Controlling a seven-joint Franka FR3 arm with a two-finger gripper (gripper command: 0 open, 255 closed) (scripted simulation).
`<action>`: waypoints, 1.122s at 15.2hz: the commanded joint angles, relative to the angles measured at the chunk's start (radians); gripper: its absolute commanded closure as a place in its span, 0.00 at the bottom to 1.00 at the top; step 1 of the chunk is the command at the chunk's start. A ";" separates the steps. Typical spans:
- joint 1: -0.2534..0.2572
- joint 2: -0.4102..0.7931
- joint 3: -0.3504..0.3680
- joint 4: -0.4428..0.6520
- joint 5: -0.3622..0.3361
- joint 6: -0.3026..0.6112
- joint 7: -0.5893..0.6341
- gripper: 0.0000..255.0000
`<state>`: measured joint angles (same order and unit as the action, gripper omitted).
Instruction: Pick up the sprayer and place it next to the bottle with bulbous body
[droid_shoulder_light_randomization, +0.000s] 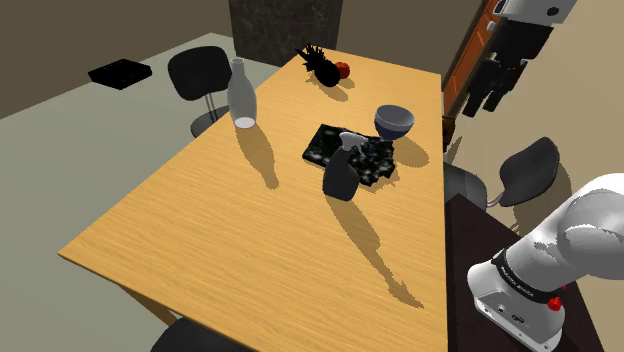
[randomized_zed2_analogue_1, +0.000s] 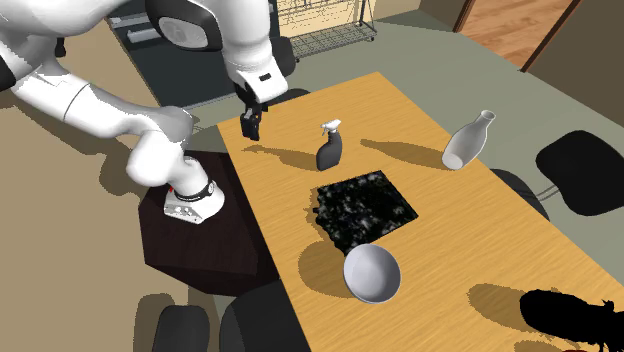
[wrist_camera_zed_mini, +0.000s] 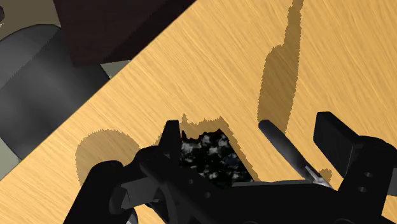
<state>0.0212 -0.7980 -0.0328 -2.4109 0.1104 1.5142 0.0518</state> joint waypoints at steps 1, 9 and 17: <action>0.000 0.000 0.000 0.000 0.000 0.000 0.000 0.00; 0.067 -0.030 0.042 -0.288 0.050 0.469 -0.175 0.00; 0.203 0.152 0.052 -0.454 0.144 1.030 -0.375 0.00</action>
<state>0.1995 -0.6886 0.0211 -2.8463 0.2369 2.4481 -0.2919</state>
